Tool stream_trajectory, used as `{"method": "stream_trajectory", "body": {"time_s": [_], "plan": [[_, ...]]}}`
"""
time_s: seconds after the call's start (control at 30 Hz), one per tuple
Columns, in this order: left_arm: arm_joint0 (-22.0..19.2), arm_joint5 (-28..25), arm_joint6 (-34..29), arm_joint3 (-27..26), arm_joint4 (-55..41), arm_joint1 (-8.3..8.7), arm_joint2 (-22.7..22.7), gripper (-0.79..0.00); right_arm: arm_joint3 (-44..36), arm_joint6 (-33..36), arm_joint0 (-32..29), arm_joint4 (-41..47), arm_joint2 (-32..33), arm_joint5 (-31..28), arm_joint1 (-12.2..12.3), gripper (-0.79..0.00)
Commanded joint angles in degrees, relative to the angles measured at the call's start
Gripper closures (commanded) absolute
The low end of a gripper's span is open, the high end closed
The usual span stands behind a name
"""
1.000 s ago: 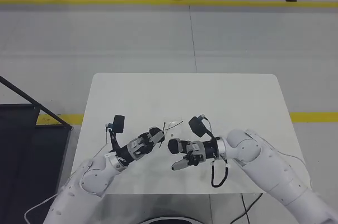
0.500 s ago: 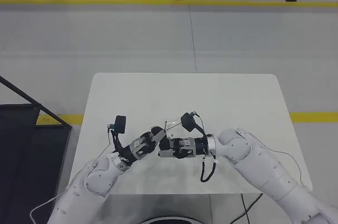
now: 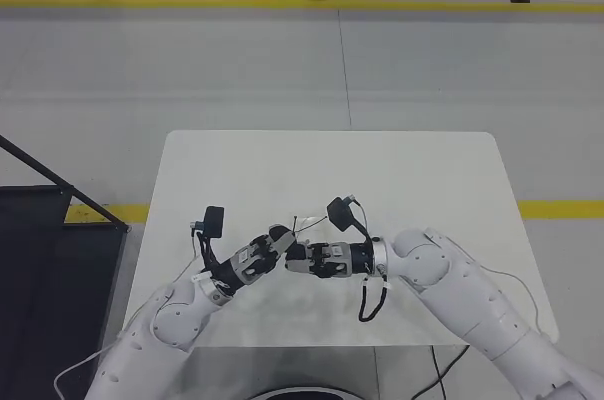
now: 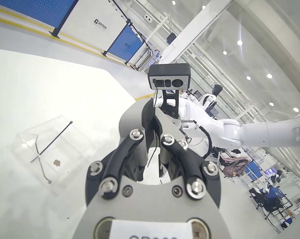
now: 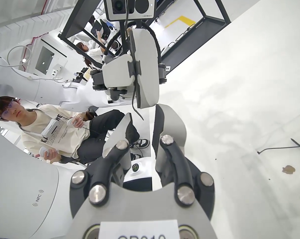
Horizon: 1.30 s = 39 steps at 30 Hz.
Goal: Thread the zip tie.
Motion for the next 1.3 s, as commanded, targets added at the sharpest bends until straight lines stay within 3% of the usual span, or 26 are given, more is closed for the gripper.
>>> {"method": "stream_trajectory", "body": {"time_s": [0.0,0.2,0.47,0.57,0.63,0.67,0.7,0.73,1.0,1.27], "plan": [[0.1,0.0,0.0,0.0,0.0,-0.04,0.0,0.0,0.0,0.1,-0.1,0.1,0.2,0.0,-0.1,-0.12],[0.2,-0.4,-0.2,0.1,-0.5,-0.16,-0.1,0.0,0.1,0.5,-0.5,0.3,0.8,-0.1,-0.3,0.0],[0.1,-0.6,-0.8,0.6,-1.5,-0.26,-0.6,0.0,0.0,1.2,-1.0,0.0,1.7,-0.3,-0.5,0.0],[0.0,-0.6,-0.9,0.7,-1.8,-0.32,-0.6,-0.157,-0.3,1.4,-1.3,-0.1,2.2,-0.5,-0.5,0.0],[-0.1,-0.6,-1.0,0.9,-2.0,-0.38,-0.6,-0.348,-0.4,1.7,-1.6,-0.1,2.6,-0.6,-0.4,0.0],[-0.2,-0.5,-1.0,0.9,-2.1,-0.4,-0.6,-0.566,-0.4,1.8,-1.7,-0.1,2.8,-0.6,-0.4,0.0],[-0.2,-0.5,-1.1,0.9,-2.2,-0.42,-0.7,-0.727,-0.5,2.0,-1.7,-0.1,3.0,-0.7,-0.4,0.0],[-0.3,-0.5,-1.1,1.0,-2.3,-0.44,-0.7,-0.785,-0.6,2.1,-1.8,-0.1,3.1,-0.6,-0.3,0.0],[-0.3,-0.9,-1.0,1.3,-3.7,-0.38,-2.5,-0.785,-1.2,7.6,-1.3,0.7,4.1,1.6,0.1,0.0],[0.6,-5.0,-3.3,3.0,-5.7,0.12,-5.2,-0.785,-5.0,16.3,-1.2,-0.7,7.2,2.7,1.9,0.0]]}}
